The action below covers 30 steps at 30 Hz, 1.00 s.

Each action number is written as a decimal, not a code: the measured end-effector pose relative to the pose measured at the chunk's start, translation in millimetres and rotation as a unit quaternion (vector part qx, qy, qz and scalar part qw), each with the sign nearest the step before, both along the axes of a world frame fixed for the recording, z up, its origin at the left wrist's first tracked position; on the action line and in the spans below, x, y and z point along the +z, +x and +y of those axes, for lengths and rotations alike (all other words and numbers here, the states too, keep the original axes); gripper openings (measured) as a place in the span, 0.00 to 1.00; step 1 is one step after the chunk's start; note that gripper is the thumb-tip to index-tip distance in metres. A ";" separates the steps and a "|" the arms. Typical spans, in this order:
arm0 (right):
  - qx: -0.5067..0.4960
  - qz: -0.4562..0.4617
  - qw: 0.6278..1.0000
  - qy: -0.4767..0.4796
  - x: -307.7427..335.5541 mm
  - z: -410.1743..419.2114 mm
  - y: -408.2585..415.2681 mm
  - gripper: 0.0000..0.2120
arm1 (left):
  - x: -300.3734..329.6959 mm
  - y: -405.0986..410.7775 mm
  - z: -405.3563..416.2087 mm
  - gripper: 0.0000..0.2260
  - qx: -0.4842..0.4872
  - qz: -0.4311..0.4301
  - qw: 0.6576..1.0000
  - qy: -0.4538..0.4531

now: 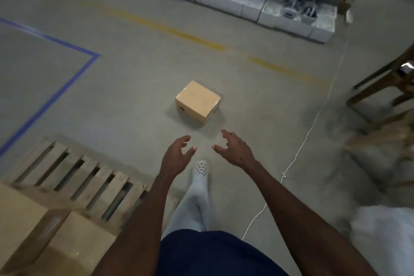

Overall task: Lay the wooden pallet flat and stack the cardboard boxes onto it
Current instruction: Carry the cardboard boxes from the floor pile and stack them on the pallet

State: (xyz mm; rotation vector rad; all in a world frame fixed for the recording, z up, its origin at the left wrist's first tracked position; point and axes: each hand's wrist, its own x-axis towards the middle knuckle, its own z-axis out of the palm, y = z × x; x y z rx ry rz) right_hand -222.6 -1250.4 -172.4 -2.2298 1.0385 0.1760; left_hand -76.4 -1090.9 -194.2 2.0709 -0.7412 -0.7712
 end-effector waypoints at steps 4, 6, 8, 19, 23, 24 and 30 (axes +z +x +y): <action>-0.024 0.031 0.999 0.010 -7.1 -70.7 25.9 0.35 | -26.9 43.2 -72.1 0.20 0.007 0.035 0.999 -0.004; -0.024 0.060 0.998 0.023 -9.4 -104.8 45.7 0.36 | -35.2 65.0 -107.0 0.19 0.011 0.049 0.999 0.006; -0.004 0.083 0.996 0.026 -10.2 -136.4 69.3 0.36 | -39.0 84.5 -137.6 0.19 0.017 0.058 0.998 0.013; 0.010 0.092 0.995 0.041 3.4 -294.6 169.6 0.35 | -19.1 187.0 -279.0 0.20 -0.042 0.024 0.998 0.041; 0.031 0.101 0.993 0.048 -10.0 -357.4 197.8 0.34 | -29.4 212.4 -317.7 0.21 -0.018 0.033 0.997 0.062; 0.036 0.103 0.993 0.051 -13.9 -372.4 204.6 0.34 | -31.7 217.4 -325.3 0.21 -0.014 0.035 0.997 0.069; 0.105 0.120 0.984 0.078 -46.1 -483.8 257.3 0.34 | -52.5 239.9 -386.5 0.29 0.081 0.079 0.985 0.130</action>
